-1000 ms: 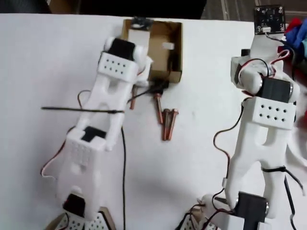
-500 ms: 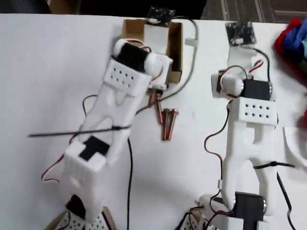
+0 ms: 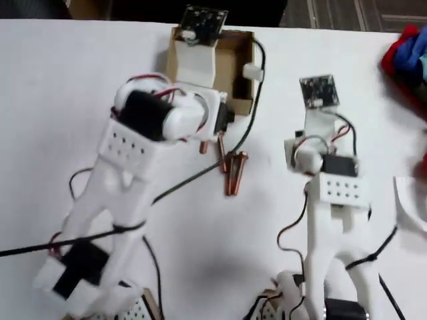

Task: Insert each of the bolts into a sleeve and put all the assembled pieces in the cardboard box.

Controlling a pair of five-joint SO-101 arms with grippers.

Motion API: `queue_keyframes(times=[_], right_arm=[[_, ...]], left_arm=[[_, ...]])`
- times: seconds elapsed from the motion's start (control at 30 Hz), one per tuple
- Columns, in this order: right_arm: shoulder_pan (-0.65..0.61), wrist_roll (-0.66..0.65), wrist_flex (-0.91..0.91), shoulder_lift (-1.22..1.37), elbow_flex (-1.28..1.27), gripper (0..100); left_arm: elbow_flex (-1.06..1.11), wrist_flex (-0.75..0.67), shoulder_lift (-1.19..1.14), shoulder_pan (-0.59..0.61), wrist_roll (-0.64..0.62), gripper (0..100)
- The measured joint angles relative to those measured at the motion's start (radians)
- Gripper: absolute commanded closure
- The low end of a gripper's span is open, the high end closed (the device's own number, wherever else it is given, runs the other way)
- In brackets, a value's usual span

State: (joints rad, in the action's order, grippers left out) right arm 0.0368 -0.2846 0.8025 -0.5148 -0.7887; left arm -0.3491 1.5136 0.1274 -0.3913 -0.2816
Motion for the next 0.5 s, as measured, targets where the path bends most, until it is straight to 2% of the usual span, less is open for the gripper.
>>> queue_keyframes(times=[0.3,0.5], right_arm=[[-0.075,0.000,-0.427,-0.015,-0.307,97.6],[-0.129,0.094,-0.500,-0.018,-0.316,97.6]], left_arm=[[0.660,-0.611,0.288,0.083,0.000,98],[1.036,-1.120,0.430,0.084,0.009,98]])
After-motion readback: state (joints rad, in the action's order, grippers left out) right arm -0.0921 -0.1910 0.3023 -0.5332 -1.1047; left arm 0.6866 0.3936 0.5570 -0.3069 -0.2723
